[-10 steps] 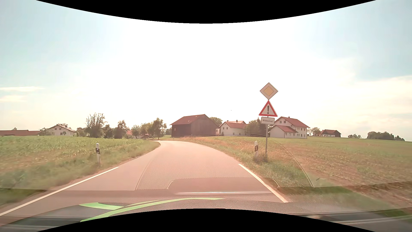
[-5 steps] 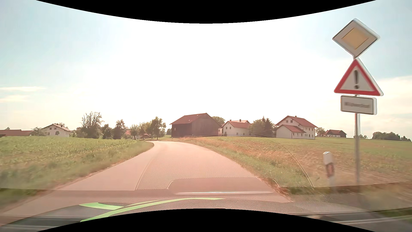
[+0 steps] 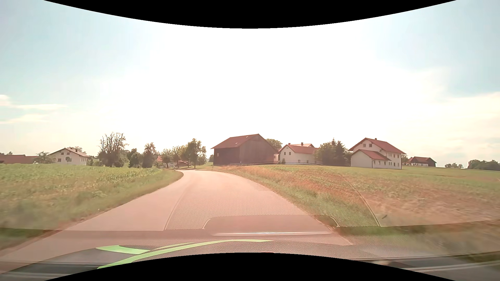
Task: Follow the waypoints while adhering to traffic rules and regulations
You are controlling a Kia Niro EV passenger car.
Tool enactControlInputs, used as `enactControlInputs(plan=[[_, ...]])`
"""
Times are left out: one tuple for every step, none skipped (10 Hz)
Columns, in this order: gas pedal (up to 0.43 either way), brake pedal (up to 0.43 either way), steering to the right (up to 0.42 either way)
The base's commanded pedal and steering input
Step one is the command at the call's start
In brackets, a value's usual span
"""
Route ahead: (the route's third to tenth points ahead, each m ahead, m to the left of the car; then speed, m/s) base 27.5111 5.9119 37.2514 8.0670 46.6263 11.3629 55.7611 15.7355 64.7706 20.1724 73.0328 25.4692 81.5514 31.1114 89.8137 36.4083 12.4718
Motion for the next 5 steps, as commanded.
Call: enactControlInputs(plan=[[0.358,0.0,-0.044],[0.358,0.0,-0.044],[0.358,0.0,-0.044],[0.358,0.0,-0.044],[0.358,0.0,-0.044]])
